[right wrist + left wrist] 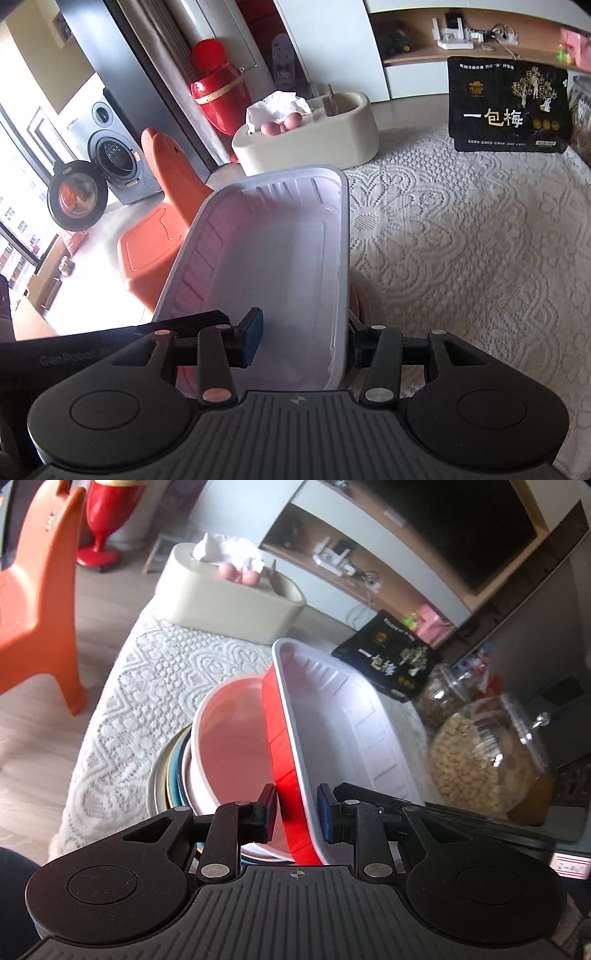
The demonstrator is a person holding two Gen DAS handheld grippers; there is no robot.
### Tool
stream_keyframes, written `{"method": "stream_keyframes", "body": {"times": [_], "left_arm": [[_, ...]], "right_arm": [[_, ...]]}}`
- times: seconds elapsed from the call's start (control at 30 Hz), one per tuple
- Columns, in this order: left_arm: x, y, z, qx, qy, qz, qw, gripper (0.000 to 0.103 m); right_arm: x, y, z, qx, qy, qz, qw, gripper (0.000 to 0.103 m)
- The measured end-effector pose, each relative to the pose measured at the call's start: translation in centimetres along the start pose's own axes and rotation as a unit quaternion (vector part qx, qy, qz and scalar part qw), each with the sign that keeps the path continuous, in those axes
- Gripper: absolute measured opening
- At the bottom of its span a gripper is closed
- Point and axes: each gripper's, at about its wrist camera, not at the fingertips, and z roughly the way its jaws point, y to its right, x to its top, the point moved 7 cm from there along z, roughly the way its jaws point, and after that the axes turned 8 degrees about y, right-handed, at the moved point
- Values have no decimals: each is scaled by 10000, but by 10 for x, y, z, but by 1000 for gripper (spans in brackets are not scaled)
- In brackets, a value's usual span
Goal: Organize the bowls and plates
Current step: 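Lift the red-rimmed tray with both tools and carry it over the bowl stack, then lower the tray onto the top white bowl with both tools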
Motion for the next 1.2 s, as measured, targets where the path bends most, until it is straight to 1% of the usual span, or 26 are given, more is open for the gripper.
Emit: {"method": "stream_keyframes", "body": {"times": [0.13,0.27,0.33,0.43,0.53,0.63,0.73,0.83,0.93,1.03,1.2], "left_arm": [[10,-8,-11,-28,159,-167,9997,26],[18,-9,-16,-164,208,-263,9993,26],[21,-8,-17,-86,266,-206,9994,26],[23,-6,-16,-27,307,-155,9994,26],[21,-5,-14,0,266,-134,9996,26],[19,-3,-11,3,247,-106,9996,26],[17,2,-7,-16,210,-43,9998,26],[15,6,-3,-20,172,48,9998,26],[13,7,-1,-10,148,69,9999,26],[12,4,3,-10,100,-3,9999,26],[3,7,12,-90,-84,23,9999,26]], "right_arm": [[3,-4,-5,79,45,7,10000,46],[7,-9,-7,133,108,-87,9998,46],[10,-12,-7,148,163,-106,9997,46],[11,-18,-6,70,238,-232,9994,49],[11,-18,-3,-19,276,-338,9990,50],[12,-13,-3,5,265,-251,9993,50],[11,-9,-5,-79,281,-243,9993,49],[14,-9,-9,-193,400,-341,9984,49],[19,-11,-14,-195,521,-396,9977,49],[20,-10,-10,-156,456,-374,9981,49],[9,3,-2,-259,266,-255,9990,48]]}}
